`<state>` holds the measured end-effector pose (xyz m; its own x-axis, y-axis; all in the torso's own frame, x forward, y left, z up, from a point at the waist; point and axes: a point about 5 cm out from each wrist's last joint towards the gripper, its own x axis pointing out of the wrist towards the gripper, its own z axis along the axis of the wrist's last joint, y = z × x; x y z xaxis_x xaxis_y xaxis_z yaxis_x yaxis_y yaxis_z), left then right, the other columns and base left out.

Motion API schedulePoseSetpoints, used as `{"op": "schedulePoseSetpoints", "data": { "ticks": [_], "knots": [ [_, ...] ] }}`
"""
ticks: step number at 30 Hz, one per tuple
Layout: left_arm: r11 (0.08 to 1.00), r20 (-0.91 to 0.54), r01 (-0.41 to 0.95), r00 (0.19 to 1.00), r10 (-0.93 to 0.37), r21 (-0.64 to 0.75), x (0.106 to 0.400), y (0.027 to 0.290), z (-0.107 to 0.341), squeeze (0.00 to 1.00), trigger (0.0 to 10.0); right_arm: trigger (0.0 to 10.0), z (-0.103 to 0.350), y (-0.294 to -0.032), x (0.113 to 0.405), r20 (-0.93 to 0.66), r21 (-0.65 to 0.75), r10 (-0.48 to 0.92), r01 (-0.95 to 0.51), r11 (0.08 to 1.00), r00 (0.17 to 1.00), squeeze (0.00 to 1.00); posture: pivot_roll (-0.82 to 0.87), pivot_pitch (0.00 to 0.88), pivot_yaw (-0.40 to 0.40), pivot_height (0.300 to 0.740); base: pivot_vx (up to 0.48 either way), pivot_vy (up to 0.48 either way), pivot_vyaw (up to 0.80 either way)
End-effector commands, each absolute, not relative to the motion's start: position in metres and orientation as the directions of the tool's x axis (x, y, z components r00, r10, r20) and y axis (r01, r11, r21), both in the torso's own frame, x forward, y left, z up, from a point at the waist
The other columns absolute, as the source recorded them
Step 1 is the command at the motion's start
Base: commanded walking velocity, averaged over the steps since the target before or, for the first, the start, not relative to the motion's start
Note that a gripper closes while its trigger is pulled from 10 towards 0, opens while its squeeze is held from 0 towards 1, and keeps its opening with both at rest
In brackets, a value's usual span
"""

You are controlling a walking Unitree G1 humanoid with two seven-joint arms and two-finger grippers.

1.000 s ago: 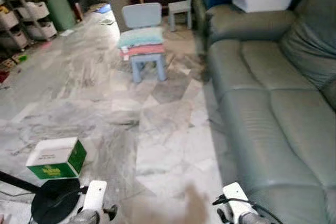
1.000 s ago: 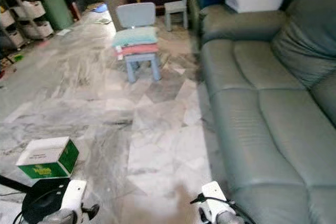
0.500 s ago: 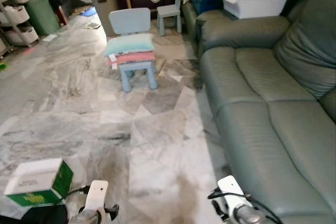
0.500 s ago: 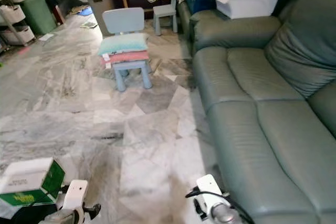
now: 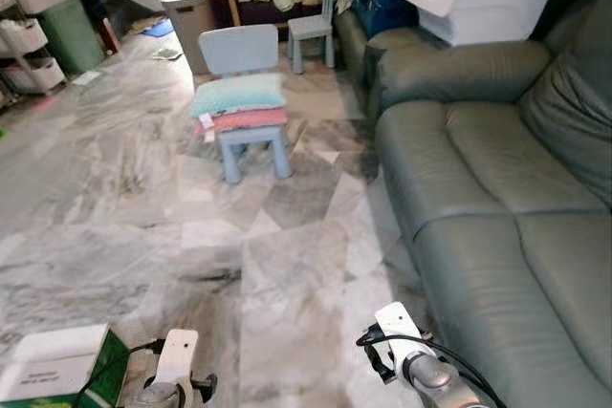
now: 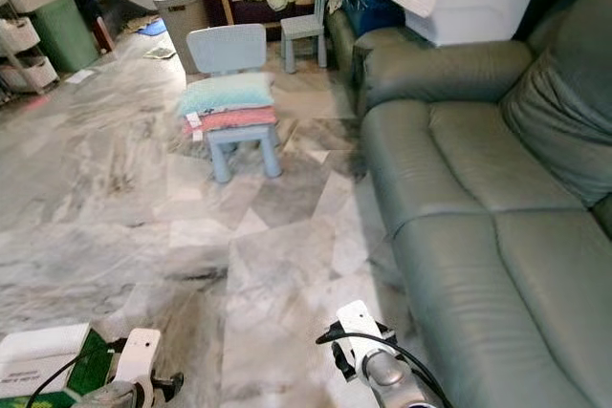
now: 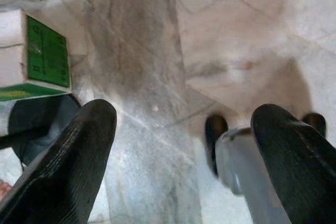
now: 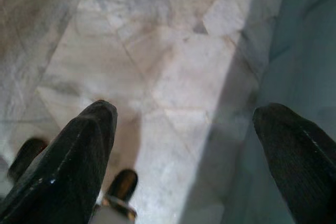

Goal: Move the pillow to the sofa

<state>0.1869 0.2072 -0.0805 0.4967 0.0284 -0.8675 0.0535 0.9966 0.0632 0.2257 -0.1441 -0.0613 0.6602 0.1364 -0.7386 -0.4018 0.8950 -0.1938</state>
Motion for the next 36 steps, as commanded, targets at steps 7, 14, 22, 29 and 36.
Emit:
{"op": "schedulePoseSetpoints", "data": {
  "ticks": [7,14,22,29,36],
  "knots": [
    [0.994,-0.867,0.043,0.494,0.070,0.104,0.186,0.222,-0.078,0.00,10.0,10.0,-0.062,-0.133,0.225,-0.742,-0.178,0.159,-0.421,0.889,0.651,0.00,-0.03,0.000,0.077,0.740,0.412,0.244,0.00],
    [0.995,-0.867,0.036,0.494,0.067,0.097,0.186,0.221,-0.079,0.00,10.0,10.0,-0.053,-0.113,0.240,-0.733,-0.176,0.174,-0.430,0.886,0.658,0.00,-0.02,0.000,0.070,0.740,0.412,0.243,0.00],
    [0.995,-0.868,0.037,0.492,0.063,0.093,0.185,0.219,-0.079,0.00,10.0,10.0,-0.048,-0.100,0.246,-0.733,-0.181,0.171,-0.432,0.884,0.658,0.00,-0.03,0.000,0.069,0.740,0.413,0.243,0.00],
    [0.995,-0.870,0.035,0.489,0.062,0.090,0.185,0.219,-0.080,0.00,10.0,10.0,-0.050,-0.102,0.244,-0.742,-0.181,0.166,-0.433,0.883,0.649,0.00,-0.03,0.000,0.069,0.740,0.415,0.241,0.00],
    [0.995,-0.870,0.037,0.490,0.060,0.090,0.185,0.219,-0.079,0.00,10.0,10.0,-0.043,-0.105,0.256,-0.742,-0.192,0.157,-0.431,0.881,0.652,0.00,-0.03,0.000,0.070,0.740,0.412,0.243,0.00]
  ]
}}
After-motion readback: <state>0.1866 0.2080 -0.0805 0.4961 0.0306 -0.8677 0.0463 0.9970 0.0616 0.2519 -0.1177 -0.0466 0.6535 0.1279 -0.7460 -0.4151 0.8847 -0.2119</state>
